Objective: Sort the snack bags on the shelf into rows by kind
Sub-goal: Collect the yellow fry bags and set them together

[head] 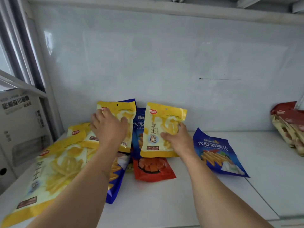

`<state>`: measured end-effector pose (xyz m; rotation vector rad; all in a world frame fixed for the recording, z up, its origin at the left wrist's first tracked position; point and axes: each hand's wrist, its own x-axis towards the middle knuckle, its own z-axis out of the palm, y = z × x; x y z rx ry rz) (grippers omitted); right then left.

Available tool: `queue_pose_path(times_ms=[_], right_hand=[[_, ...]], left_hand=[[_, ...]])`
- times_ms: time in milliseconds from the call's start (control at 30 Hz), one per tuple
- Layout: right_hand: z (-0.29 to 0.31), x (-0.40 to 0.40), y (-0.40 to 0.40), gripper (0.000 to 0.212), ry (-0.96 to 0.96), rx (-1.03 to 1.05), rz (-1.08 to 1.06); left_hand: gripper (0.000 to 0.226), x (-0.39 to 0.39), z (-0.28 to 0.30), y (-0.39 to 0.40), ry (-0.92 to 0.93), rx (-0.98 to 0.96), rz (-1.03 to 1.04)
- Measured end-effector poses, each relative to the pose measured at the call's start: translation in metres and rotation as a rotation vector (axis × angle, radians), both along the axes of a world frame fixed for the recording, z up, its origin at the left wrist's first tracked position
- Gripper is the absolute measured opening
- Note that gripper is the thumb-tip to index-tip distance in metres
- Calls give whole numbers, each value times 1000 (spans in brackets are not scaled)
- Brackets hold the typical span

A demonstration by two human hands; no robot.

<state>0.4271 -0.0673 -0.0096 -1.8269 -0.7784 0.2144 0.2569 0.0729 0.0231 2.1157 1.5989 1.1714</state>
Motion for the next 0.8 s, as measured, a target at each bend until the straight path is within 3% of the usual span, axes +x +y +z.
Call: queue_pose_path(times_ms=[167,367,633,800], right_hand=[[-15,-6,9,75,60,-41,-3],[-18,-5,19,68,239,-47,-38],[-19,-5,20,52,414,36,-10],[-3,-4,10,37,403,94,32]], left_hand=[[97,-18,-8,23,172,-321,-9],[122,-23,-18,29,239,-397,14],[116,-27,-3,21,121,-326,-67],[102,-27,13,18,-14,-355,-157]])
